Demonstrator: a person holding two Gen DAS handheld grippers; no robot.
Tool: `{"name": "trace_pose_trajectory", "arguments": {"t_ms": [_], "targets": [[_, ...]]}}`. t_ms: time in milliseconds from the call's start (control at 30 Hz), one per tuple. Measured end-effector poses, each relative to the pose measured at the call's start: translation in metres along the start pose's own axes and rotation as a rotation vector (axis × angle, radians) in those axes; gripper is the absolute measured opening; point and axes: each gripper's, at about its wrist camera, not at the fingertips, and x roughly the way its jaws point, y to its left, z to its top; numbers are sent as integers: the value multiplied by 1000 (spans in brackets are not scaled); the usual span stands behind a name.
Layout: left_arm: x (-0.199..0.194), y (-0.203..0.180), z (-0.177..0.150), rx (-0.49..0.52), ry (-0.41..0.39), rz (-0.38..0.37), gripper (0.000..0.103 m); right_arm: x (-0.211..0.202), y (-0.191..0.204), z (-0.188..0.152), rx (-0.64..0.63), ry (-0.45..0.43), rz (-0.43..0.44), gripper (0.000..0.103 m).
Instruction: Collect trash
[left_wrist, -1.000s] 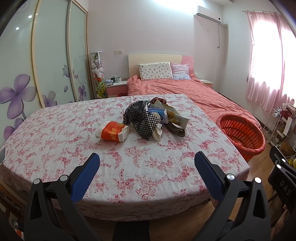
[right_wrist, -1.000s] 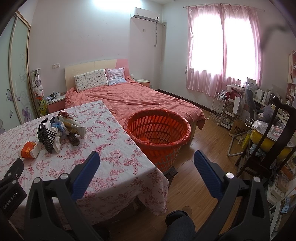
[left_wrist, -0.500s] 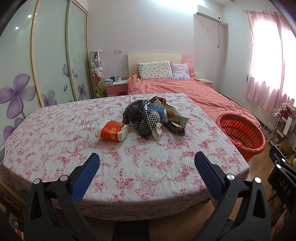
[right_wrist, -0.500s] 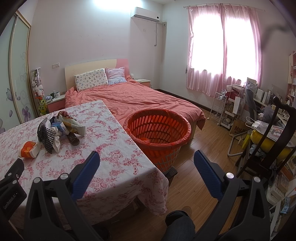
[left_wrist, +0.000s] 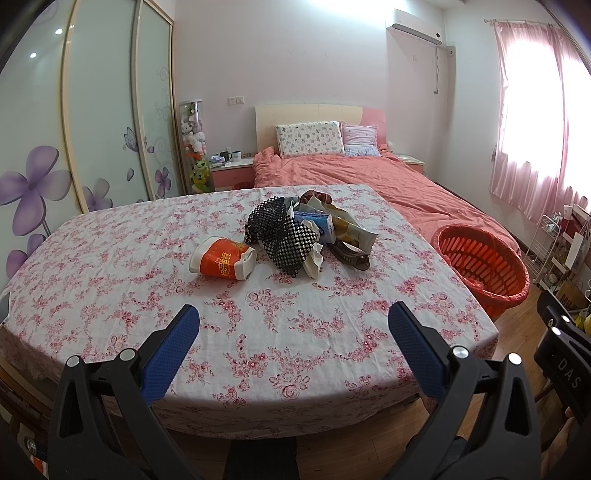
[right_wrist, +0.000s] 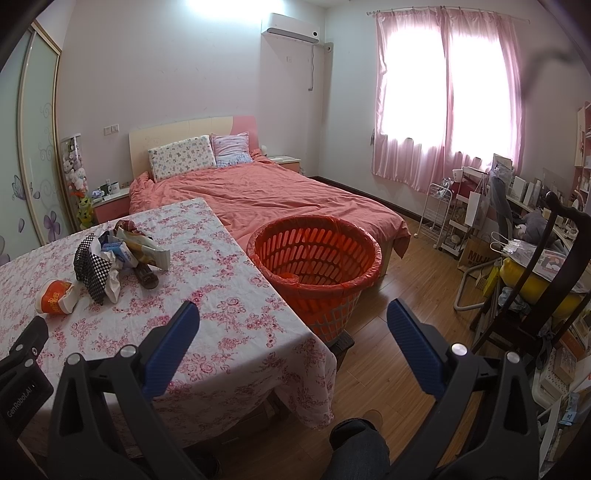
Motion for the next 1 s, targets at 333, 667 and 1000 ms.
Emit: {"name": "trace_pose_trajectory", "arguments": {"t_ms": [333,667,1000], "targets": [[5,0,-5,0,1,0,101,1,0,0,-1,0,0,99],[4,0,-5,-2,12,7,101,4,1,0,-2,3,5,99],[59,40,2,-81,80,94,101,54,22,15,-17,46,155,99]]}}
